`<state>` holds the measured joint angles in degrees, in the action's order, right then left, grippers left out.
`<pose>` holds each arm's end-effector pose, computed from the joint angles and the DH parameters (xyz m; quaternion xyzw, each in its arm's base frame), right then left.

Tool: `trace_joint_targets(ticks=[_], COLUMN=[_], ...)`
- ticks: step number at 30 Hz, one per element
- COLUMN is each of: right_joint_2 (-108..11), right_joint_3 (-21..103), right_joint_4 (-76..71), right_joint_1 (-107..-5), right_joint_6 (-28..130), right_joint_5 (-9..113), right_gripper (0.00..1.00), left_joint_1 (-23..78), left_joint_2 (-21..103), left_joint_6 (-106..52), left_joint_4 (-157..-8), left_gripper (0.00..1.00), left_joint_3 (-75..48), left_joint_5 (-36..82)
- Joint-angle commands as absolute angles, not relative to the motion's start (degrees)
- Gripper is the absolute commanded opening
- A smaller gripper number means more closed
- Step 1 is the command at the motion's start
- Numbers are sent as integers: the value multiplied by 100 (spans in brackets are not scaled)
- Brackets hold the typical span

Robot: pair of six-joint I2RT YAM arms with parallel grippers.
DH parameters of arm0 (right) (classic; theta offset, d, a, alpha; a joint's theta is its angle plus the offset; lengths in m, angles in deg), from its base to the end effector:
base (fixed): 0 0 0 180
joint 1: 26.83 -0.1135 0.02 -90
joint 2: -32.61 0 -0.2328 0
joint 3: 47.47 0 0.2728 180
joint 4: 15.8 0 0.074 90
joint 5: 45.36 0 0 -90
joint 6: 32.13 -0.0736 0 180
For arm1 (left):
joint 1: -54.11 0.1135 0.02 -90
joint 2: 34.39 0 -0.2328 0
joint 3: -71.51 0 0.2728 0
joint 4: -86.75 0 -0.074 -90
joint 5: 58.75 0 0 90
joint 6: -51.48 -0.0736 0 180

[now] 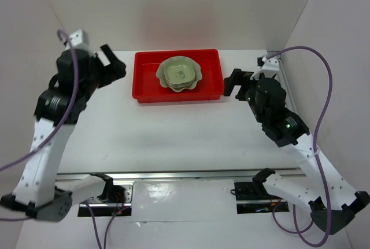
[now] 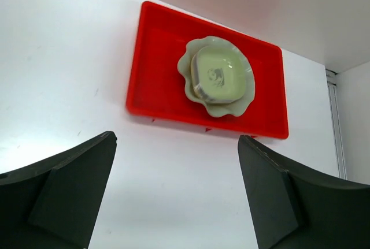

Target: Place the plates into the plastic bin on the countertop

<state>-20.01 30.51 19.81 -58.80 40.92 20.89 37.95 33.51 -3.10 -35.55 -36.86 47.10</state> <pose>0.2399 0.1148 0.3902 0.0326 0.7618 0.1160 0.6365 0.2729 -0.0581 0.4634 -0.2140 0.7724 -0.1557 0.5773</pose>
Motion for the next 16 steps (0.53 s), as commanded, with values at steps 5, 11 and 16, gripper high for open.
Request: trace_joint_targets(ticks=[5, 11, 16], right_joint_2=[-1021, -686, -686], right_joint_3=[3273, 3273, 3396], right_joint_4=[2688, 3057, 3180], right_joint_1=[-5847, -5909, -5909], right_joint_6=[4038, 3968, 3968], right_joint_5=[1739, 1739, 1739], right_gripper=[100, 100, 100], left_joint_1=[3785, 3785, 3785], left_joint_2=[1327, 385, 323], left_joint_6=[-671, -556, -504], left_joint_4=[-2677, -2157, -2042], left_gripper=[100, 100, 100], left_joint_3=[-2172, -1793, -1916], left_joint_5=[4944, 4944, 4548])
